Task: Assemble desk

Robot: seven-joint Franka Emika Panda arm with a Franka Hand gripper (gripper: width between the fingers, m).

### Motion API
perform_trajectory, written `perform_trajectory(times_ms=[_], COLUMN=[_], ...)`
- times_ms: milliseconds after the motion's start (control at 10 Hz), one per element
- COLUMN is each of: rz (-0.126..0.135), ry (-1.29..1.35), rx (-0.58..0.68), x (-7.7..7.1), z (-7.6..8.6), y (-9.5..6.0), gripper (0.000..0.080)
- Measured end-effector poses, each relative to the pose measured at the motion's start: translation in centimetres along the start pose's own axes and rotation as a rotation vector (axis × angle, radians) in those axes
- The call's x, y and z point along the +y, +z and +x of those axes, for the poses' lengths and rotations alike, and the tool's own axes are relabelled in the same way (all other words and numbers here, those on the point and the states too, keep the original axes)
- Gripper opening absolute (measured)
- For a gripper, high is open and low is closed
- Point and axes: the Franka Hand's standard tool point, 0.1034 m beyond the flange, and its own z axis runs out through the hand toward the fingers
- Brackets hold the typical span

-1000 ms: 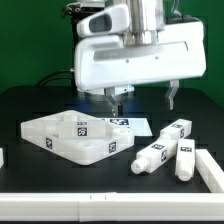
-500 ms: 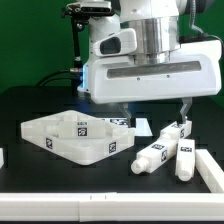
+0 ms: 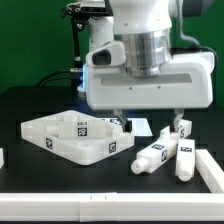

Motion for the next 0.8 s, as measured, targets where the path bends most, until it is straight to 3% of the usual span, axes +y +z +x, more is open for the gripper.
perform_trajectory(times_ms=[100, 400, 600, 800], rz=[-0.004, -0.005, -0.018, -0.025], ry=[-0.016, -0.009, 0.022, 0.037], rx=[0.010, 0.003, -0.031, -0.045], x=[0.3, 0.5, 1.8, 2.1], z=[-0.3, -0.3, -0.8, -1.1], y=[0.8, 1.0, 2.9, 3.8], gripper=[0.0649, 0.0649, 0.0649, 0.0649])
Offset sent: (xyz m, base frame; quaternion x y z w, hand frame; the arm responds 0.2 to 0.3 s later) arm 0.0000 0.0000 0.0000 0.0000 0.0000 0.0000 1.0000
